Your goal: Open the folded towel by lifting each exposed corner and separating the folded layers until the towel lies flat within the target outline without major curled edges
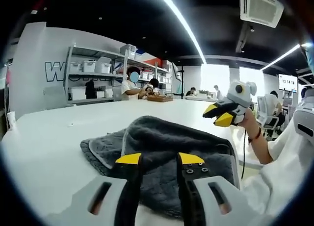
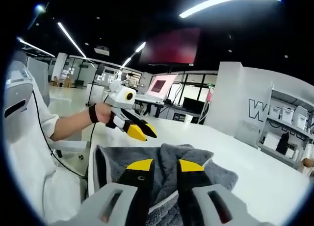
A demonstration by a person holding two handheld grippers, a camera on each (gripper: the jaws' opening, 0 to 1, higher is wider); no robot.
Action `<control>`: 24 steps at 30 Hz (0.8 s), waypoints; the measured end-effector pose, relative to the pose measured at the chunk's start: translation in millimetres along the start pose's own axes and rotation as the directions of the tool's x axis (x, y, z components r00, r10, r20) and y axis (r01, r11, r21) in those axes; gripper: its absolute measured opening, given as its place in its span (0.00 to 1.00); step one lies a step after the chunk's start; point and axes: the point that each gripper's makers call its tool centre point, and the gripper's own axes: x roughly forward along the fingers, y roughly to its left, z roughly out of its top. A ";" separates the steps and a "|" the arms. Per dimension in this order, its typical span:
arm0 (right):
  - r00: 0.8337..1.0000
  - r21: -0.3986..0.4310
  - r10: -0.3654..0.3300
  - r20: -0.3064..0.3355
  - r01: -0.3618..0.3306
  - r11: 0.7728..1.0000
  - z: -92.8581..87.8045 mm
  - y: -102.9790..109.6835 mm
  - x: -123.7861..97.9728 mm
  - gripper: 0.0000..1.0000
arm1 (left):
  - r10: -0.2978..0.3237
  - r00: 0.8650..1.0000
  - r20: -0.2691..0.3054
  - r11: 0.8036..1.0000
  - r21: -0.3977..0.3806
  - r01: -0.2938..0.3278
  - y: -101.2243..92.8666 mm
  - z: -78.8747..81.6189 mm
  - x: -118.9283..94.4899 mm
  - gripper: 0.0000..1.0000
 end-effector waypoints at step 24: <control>0.999 -0.005 -0.029 -0.033 0.029 1.000 -4.8 -16.1 14.1 0.10 | 0.077 0.997 0.027 0.996 -0.040 -0.076 29.1 11.8 13.6 0.25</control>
